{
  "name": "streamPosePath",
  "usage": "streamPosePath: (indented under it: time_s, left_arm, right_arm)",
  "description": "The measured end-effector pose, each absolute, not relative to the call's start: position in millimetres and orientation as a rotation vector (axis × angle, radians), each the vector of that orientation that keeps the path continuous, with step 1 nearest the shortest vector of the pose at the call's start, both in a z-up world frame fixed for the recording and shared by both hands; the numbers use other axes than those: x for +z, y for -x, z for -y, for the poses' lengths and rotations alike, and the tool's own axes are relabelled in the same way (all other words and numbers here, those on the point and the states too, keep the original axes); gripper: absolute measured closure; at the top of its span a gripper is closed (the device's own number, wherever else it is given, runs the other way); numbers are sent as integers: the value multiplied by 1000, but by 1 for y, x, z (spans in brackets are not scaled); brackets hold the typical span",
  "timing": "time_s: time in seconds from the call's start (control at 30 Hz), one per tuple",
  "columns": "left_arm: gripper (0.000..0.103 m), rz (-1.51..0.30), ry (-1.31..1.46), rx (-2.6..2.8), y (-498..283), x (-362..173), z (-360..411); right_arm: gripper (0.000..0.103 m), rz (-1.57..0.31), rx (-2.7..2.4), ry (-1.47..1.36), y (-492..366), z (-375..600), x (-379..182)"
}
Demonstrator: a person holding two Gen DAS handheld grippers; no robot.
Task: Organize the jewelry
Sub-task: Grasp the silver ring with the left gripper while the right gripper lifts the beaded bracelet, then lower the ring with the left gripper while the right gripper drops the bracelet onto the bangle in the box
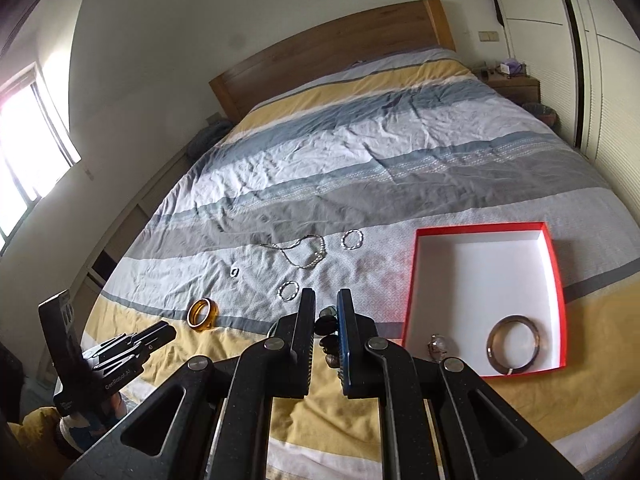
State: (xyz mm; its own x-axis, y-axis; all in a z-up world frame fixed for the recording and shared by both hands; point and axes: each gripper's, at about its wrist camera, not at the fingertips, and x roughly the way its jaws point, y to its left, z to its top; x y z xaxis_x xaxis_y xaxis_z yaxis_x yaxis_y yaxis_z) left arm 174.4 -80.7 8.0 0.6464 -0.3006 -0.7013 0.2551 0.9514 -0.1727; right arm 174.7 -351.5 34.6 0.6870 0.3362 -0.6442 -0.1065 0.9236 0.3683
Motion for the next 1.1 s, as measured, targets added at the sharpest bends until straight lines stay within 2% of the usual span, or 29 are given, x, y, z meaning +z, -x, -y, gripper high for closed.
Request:
streamPosePath:
  time_s: [0.3, 0.63, 1.1]
  left_arm:
    - [87, -836, 1, -461, -214, -6, 186]
    - [87, -908, -61, -576, -260, -56, 296]
    - [86, -1010, -132, -597, -283, -125, 351]
  right_arm:
    - [92, -790, 147, -348, -189, 425, 11]
    - [92, -836, 62, -402, -234, 483, -48]
    - [91, -913, -10, -429, -249, 519, -123]
